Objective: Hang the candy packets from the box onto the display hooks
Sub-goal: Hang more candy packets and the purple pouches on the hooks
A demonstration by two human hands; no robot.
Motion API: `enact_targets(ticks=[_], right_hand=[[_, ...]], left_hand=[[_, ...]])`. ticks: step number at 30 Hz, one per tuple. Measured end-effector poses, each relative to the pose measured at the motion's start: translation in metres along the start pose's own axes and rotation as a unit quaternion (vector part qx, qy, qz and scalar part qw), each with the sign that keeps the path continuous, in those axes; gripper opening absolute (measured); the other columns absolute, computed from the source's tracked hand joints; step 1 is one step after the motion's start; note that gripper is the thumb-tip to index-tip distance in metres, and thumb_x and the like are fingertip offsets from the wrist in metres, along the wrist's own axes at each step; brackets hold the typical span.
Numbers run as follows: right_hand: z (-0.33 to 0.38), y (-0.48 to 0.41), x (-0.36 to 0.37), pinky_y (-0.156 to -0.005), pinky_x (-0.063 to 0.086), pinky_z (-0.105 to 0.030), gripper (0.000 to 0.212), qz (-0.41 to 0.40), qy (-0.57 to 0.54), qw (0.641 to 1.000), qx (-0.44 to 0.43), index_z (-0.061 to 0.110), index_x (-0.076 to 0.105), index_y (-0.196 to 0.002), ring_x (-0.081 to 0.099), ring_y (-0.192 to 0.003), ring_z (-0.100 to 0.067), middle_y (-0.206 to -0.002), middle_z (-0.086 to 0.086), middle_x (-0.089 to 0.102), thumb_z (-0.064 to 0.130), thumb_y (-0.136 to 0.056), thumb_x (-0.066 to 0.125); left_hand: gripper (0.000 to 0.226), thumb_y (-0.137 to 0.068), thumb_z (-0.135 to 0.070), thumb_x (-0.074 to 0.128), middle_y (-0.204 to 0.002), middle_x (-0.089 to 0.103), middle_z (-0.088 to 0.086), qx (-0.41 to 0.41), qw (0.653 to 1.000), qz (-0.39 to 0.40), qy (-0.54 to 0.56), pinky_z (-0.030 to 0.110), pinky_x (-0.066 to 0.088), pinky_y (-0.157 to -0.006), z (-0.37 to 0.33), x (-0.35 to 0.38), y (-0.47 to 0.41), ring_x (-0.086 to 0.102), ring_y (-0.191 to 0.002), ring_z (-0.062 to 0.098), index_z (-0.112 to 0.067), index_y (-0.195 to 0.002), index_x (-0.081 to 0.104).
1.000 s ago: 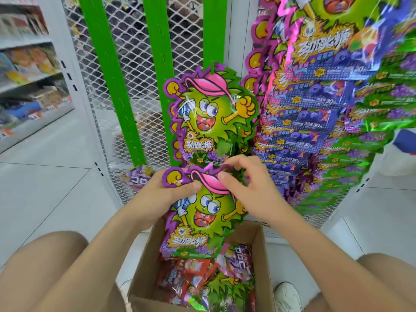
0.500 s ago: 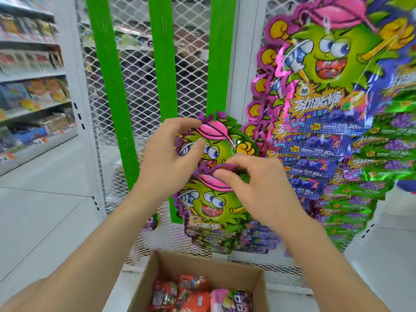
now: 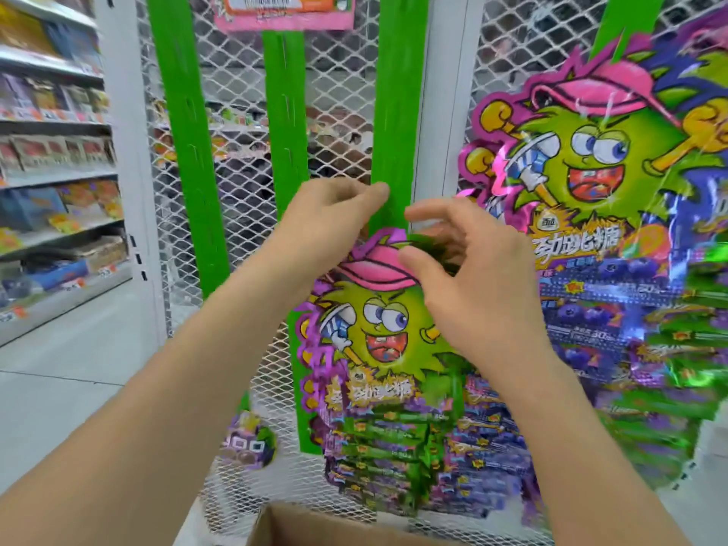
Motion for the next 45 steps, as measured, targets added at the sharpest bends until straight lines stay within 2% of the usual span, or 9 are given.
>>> enact_targets(ticks=[4,7,14,20,25,28,35,39,45], right_hand=[[0.011,-0.021,-0.007,-0.083,0.059,-0.027,0.026,-0.063,-0.024,0.998,-0.006,0.025,0.074,-0.105,0.071,-0.082,0.004,-0.084,0.020,0.073,0.018,-0.083,0.087],[0.018,-0.035,-0.008,-0.081,0.056,-0.018,0.018,-0.081,-0.001,0.996,-0.024,0.021,0.077,-0.100,0.070,-0.082,0.002,-0.083,0.021,0.071,0.017,-0.085,0.084],[0.020,-0.042,-0.006,-0.079,0.059,-0.044,0.012,-0.101,0.058,0.992,-0.058,0.018,0.079,-0.099,0.071,-0.079,-0.015,-0.088,0.007,0.076,0.017,-0.087,0.081],[0.004,-0.036,-0.002,-0.080,0.056,-0.042,0.017,-0.071,0.126,0.989,-0.016,0.035,0.078,-0.107,0.069,-0.091,-0.020,-0.096,0.010,0.077,0.041,-0.092,0.075],[-0.002,-0.030,-0.005,-0.078,0.058,-0.043,0.016,-0.060,0.106,0.993,-0.003,0.033,0.079,-0.106,0.070,-0.089,-0.020,-0.094,0.011,0.077,0.038,-0.091,0.076],[-0.001,-0.028,-0.005,-0.083,0.057,-0.044,0.018,-0.048,0.128,0.991,-0.006,0.030,0.078,-0.107,0.070,-0.094,-0.022,-0.099,0.009,0.077,0.039,-0.091,0.074],[0.005,-0.009,0.026,-0.080,0.055,-0.043,0.014,0.066,0.120,0.990,-0.044,0.022,0.075,-0.103,0.070,-0.087,-0.021,-0.091,0.004,0.075,0.025,-0.090,0.080],[0.005,0.007,0.019,-0.081,0.057,-0.047,0.026,0.049,0.108,0.991,-0.067,0.014,0.070,-0.119,0.070,-0.093,-0.026,-0.104,-0.002,0.074,0.025,-0.096,0.075],[0.034,-0.004,-0.007,-0.073,0.053,-0.051,0.013,-0.004,0.155,0.979,-0.134,0.015,0.071,-0.107,0.067,-0.079,-0.029,-0.093,0.000,0.074,0.026,-0.103,0.065]], left_hand=[[0.039,-0.101,-0.049,0.064,-0.085,0.081,0.003,-0.021,0.997,0.058,-0.036,0.036,0.059,-0.093,-0.011,-0.004,-0.001,0.078,-0.084,0.023,-0.015,-0.092,0.081],[0.056,-0.095,-0.063,0.058,-0.082,0.071,0.008,-0.025,0.994,0.059,-0.087,0.040,0.057,-0.086,-0.019,-0.011,-0.007,0.069,-0.072,0.023,-0.009,-0.088,0.072],[0.043,-0.104,-0.051,0.059,-0.077,0.058,0.006,0.025,0.981,0.137,-0.132,0.035,0.041,-0.072,-0.030,-0.003,-0.002,0.049,-0.070,0.017,-0.015,-0.098,0.080],[0.035,-0.102,-0.047,0.067,-0.068,0.060,-0.002,0.015,0.983,0.129,-0.130,0.033,0.043,-0.070,-0.025,-0.003,0.002,0.054,-0.069,0.016,-0.019,-0.085,0.080],[0.036,-0.093,-0.053,0.076,-0.097,0.082,0.010,-0.030,0.983,0.166,-0.067,0.054,0.056,-0.105,-0.010,0.002,0.004,0.076,-0.104,0.032,-0.017,-0.093,0.081],[0.030,-0.094,-0.044,0.079,-0.096,0.079,0.002,-0.037,0.987,0.148,-0.047,0.046,0.050,-0.109,-0.010,0.000,0.001,0.071,-0.106,0.023,-0.015,-0.087,0.079],[0.014,-0.098,-0.012,0.073,-0.079,0.065,-0.001,-0.024,0.990,0.136,-0.041,0.035,0.051,-0.083,-0.004,-0.009,0.001,0.064,-0.080,0.014,-0.016,-0.086,0.067],[0.023,-0.105,-0.019,0.065,-0.075,0.063,0.000,-0.008,0.987,0.161,-0.004,0.036,0.051,-0.080,-0.007,-0.005,0.007,0.062,-0.069,0.014,-0.016,-0.082,0.067],[0.040,-0.104,-0.050,0.061,-0.075,0.059,-0.005,-0.044,0.990,0.132,-0.033,0.026,0.038,-0.060,-0.015,-0.010,0.010,0.051,-0.056,0.010,-0.017,-0.083,0.071]])
Point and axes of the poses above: each hand's wrist, its own y-axis away from the middle knuckle, its own x-axis out of the palm, z = x × y, the point moved 10 cm from there along -y, towards the middle knuckle
